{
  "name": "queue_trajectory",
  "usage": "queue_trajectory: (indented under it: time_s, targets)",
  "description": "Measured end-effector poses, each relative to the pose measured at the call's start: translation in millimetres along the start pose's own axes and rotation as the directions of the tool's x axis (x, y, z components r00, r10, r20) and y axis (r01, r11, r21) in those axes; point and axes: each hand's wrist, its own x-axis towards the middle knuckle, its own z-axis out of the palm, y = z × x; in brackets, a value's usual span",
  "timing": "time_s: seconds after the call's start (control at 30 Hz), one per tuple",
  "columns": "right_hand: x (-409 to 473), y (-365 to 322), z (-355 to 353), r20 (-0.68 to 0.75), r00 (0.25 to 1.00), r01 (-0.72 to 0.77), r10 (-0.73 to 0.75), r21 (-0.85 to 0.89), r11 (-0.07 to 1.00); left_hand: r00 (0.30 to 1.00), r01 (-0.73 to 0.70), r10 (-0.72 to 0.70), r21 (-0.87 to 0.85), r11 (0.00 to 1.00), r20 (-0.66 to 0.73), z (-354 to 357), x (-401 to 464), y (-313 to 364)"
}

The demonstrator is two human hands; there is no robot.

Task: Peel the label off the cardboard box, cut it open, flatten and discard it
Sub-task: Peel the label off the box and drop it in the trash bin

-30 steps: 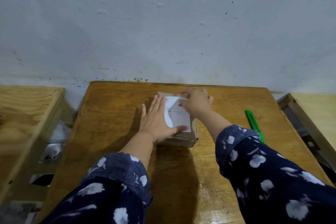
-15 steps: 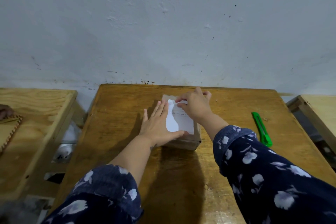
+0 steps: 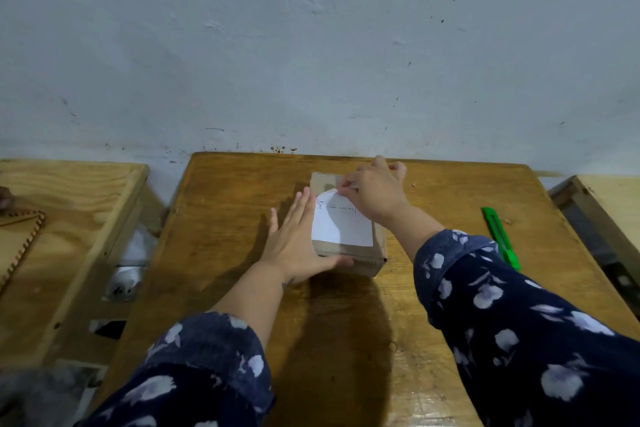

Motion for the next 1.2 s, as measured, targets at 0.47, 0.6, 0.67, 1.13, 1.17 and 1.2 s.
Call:
queue_trajectory:
  time_s: [0.47,0.6,0.67,1.13,1.17,1.2]
  targets:
    - [-3.8,2.5,-18.8,0.220,0.925,-0.365,0.308,0.299,0.882,0.999,-0.030,0.030,0.001,1.000,-0.028,2.9,3.6,-1.6]
    - [-6.5,9.9,-24.8,0.224,0.904,-0.426,0.363,0.449,0.785,0.999,-0.030,0.031,0.005,1.000,-0.029,2.1,2.2,-1.2]
    - [-10.8,12.1,-27.4,0.231,0.922,-0.382,0.310,0.414,0.827,0.999,-0.026,0.026,0.012,1.000,-0.034,2.2,2.2,-0.9]
    - [-14.4,-2.6,-47.8,0.068,0.973,-0.228,0.220,0.438,0.870,1.000,-0.031,0.031,0.060,0.998,-0.005,-4.2,11.3,2.3]
    - [-14.9,-1.6,-48.4,0.054,0.971,-0.233,0.233,0.437,0.869,0.999,-0.033,0.033,0.059,0.998,-0.003,-4.6,11.1,2.9]
    - [-16.2,-0.1,-49.2,0.042,0.968,-0.239,0.246,0.438,0.867,0.999,-0.034,0.034,0.058,0.998,-0.004,-4.4,10.6,2.8]
